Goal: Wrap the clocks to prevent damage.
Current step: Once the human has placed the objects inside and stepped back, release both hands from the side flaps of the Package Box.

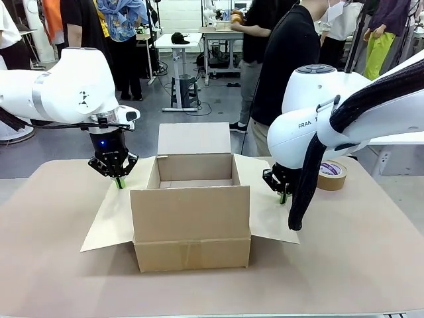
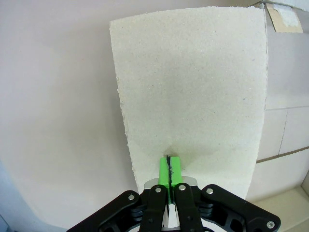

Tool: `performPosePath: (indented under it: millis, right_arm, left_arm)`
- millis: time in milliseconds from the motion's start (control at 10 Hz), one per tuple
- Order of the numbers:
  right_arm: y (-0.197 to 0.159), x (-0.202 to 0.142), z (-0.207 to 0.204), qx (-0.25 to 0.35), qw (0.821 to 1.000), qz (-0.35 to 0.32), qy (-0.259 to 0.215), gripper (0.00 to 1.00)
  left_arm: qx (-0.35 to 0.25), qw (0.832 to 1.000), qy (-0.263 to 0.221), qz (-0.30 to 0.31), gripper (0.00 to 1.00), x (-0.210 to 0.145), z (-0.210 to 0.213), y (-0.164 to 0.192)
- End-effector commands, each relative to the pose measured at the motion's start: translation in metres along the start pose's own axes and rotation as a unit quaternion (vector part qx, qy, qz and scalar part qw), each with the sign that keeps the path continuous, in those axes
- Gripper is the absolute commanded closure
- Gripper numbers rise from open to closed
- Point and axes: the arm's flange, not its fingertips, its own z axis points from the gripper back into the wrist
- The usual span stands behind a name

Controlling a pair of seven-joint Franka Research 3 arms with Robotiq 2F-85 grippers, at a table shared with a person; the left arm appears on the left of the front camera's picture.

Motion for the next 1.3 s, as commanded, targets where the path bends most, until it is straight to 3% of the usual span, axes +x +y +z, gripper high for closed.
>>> performPosePath:
  millis: [0,1200]
  right_arm:
    - [0.0008,-0.0012,-0.0015,-0.002,1.000,0.000,0.000,0.99]
    - [0.0008,-0.0012,-0.0015,-0.002,1.000,0.000,0.000,0.99]
  left_arm:
    - [0.003,1.000,0.000,0.001,1.00,-0.0004,-0.0007,0.0005]
    - [0.003,1.000,0.000,0.001,1.00,-0.0004,-0.0007,0.0005]
